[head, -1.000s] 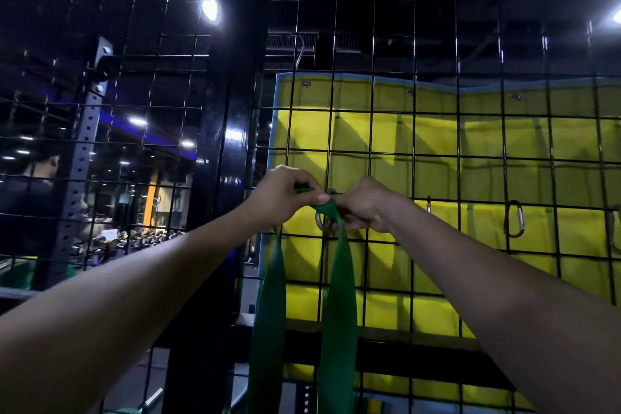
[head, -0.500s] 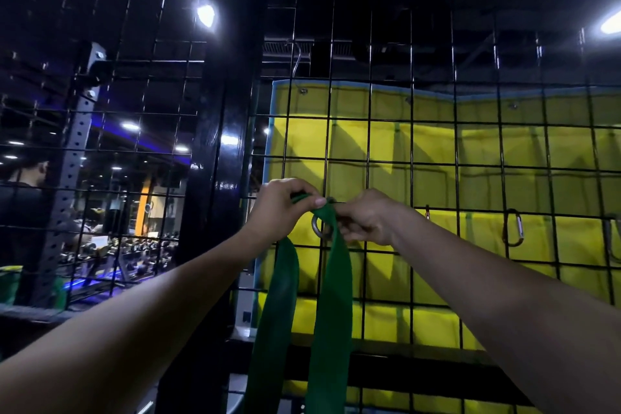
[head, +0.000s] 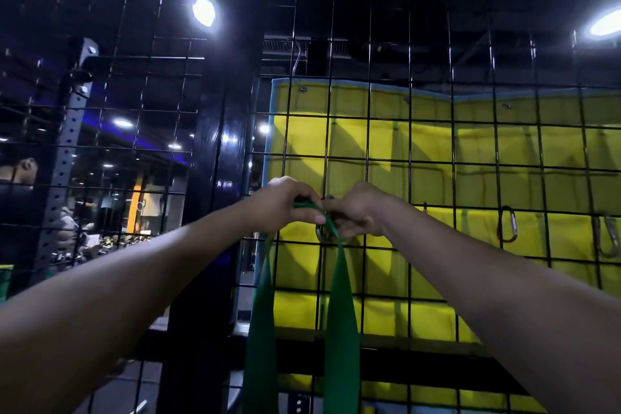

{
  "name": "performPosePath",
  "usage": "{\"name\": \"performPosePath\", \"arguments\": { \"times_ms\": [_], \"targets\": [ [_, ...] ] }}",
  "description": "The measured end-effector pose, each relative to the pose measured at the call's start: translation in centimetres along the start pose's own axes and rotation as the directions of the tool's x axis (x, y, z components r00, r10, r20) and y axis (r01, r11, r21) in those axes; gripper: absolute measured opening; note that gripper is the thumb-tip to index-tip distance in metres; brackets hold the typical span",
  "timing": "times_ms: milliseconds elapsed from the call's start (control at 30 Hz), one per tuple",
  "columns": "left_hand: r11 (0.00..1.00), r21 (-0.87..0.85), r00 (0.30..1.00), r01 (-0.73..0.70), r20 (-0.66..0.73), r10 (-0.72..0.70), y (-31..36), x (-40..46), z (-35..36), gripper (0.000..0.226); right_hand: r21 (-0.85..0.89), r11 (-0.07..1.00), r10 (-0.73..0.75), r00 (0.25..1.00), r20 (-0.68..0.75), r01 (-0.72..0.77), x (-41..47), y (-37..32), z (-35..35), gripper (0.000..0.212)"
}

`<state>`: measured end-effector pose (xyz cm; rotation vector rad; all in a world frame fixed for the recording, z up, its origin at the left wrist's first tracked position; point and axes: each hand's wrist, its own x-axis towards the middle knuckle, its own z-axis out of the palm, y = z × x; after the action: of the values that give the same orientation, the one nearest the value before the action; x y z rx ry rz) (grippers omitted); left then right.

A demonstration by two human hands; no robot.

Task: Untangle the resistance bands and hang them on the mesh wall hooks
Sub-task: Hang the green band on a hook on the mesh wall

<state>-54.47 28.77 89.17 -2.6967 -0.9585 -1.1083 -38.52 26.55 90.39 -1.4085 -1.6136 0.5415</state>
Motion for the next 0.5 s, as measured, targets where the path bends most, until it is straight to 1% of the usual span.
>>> {"name": "performPosePath", "arguments": {
  "times_ms": [67,133,233,300,400,500],
  "targets": [
    [0.999,0.030,0.996,-0.010,0.089,0.007,0.1,0.1,-0.7,0.024,-0.018,1.000,-0.011,1.000,-0.010,0.011,-0.1,-0.1,0.0,0.028],
    [0.997,0.069,0.989,-0.026,0.149,0.015,0.3,0.3,-1.1,0.024,-0.034,0.999,-0.027,0.999,-0.017,0.026,0.0,-0.1,0.1,0.028],
    [0.993,0.102,0.983,-0.067,0.180,0.047,0.5,0.7,-1.5,0.021,-0.022,0.998,-0.051,0.999,-0.003,0.051,0.1,0.1,0.2,0.028],
    [0.990,0.104,0.985,-0.093,0.151,0.077,0.8,1.0,-1.8,0.016,-0.034,0.997,-0.076,0.997,-0.012,0.075,0.3,0.3,0.1,0.030],
    [0.992,0.026,0.992,-0.120,0.039,0.119,0.8,1.2,-1.8,0.011,-0.042,0.992,-0.117,0.992,-0.039,0.116,0.6,0.7,0.0,0.030],
    [0.995,0.005,0.995,-0.096,0.018,0.096,0.2,1.2,-1.2,0.008,-0.052,0.989,-0.140,0.988,-0.060,0.137,1.1,1.2,0.2,0.025]
  ]
}}
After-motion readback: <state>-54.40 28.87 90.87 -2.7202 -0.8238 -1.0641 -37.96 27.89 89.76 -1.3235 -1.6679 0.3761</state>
